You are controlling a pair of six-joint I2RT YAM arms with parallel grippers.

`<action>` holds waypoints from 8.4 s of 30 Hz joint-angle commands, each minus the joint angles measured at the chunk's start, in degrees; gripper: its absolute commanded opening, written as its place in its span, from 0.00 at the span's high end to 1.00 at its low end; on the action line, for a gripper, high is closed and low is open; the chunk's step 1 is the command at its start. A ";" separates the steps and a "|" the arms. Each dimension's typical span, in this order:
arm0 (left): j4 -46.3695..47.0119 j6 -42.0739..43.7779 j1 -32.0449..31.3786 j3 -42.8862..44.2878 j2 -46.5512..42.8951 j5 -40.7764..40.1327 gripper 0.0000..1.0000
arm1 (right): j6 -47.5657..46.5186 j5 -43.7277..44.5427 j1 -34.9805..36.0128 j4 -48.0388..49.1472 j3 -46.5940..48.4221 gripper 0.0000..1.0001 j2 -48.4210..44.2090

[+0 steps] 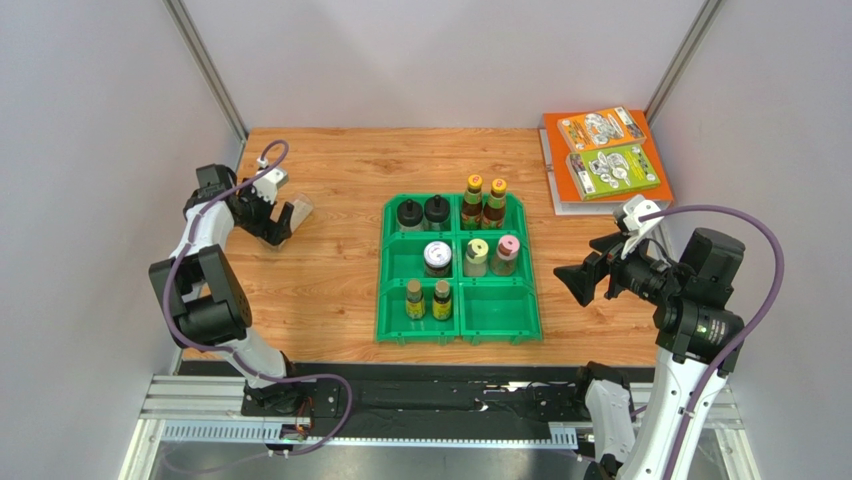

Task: Organize the condiment bottles
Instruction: Pick up the bottle from the center of the board, then place the bottle in the storage box, then reset both arms

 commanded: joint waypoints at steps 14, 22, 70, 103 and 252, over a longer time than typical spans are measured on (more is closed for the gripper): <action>7.66 3.76 0.91 0.50 10.88 -1.76 0.03 | 0.49 -0.92 0.23 1.04 0.56 0.08 0.55; 7.66 5.42 1.09 -0.81 11.32 -1.76 0.23 | 1.90 -1.71 0.23 1.39 0.82 0.08 0.20; -19.68 26.24 -13.39 12.38 -12.13 -20.28 1.00 | -3.80 -7.33 0.23 -3.78 3.54 0.06 3.44; 5.46 65.18 -83.10 7.87 -32.11 -62.83 1.00 | 14.99 15.43 -3.89 7.11 2.58 0.01 12.33; -12.58 -32.18 -19.23 26.10 -9.50 -7.65 0.00 | 9.71 5.20 -10.06 14.13 4.87 0.01 21.46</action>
